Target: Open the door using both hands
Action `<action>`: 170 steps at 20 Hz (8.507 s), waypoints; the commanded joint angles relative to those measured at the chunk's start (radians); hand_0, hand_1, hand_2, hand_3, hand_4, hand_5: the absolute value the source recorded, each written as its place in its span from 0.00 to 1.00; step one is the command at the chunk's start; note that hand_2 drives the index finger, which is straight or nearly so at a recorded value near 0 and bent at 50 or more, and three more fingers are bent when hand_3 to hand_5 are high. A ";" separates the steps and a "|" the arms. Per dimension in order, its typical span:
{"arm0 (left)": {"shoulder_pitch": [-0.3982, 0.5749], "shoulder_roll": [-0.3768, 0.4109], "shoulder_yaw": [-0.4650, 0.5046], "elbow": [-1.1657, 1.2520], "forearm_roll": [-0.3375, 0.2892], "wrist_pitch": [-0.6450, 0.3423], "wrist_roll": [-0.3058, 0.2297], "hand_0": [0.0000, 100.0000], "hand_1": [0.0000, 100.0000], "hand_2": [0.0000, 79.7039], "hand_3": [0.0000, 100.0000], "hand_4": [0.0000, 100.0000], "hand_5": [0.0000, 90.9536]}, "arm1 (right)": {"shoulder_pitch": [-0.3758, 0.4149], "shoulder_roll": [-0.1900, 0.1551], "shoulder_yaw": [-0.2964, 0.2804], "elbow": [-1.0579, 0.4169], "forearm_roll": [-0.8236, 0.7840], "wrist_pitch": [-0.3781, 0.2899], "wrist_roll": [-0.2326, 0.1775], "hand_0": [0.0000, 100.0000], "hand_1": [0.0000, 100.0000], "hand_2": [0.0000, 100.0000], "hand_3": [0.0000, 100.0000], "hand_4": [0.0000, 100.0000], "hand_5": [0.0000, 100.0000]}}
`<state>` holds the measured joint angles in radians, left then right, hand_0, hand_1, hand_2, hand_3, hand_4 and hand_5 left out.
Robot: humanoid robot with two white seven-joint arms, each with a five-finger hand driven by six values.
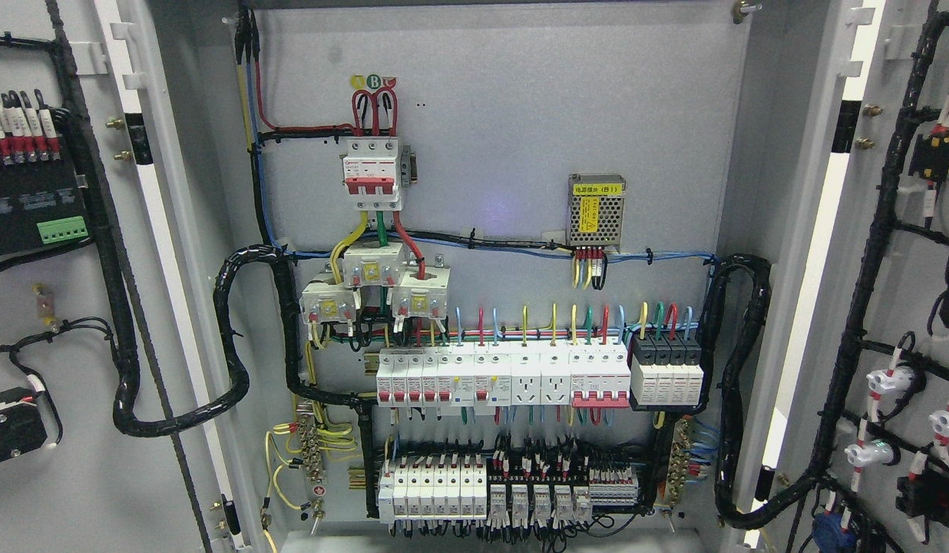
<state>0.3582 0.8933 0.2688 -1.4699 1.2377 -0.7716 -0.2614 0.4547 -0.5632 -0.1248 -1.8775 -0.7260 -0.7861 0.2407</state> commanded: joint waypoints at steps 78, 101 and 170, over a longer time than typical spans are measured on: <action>0.123 -0.729 -0.582 0.647 -1.028 -0.048 -0.001 0.00 0.00 0.00 0.00 0.03 0.00 | 0.076 0.244 0.583 0.862 0.247 -0.449 -0.008 0.00 0.00 0.00 0.00 0.00 0.00; -0.140 -0.899 -0.358 1.251 -1.024 0.471 0.002 0.00 0.00 0.00 0.00 0.03 0.00 | -0.165 0.460 0.423 1.618 0.260 0.170 -0.006 0.00 0.00 0.00 0.00 0.00 0.00; -0.157 -0.921 -0.303 1.263 -1.147 0.773 0.030 0.00 0.00 0.00 0.00 0.03 0.00 | -0.324 0.608 0.335 1.804 0.566 0.743 -0.253 0.00 0.00 0.00 0.00 0.00 0.00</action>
<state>0.2010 0.0001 -0.0074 -0.2067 0.0903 0.0017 -0.2314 0.1291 0.0436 0.2111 -0.0870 -0.1596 -0.0416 -0.0144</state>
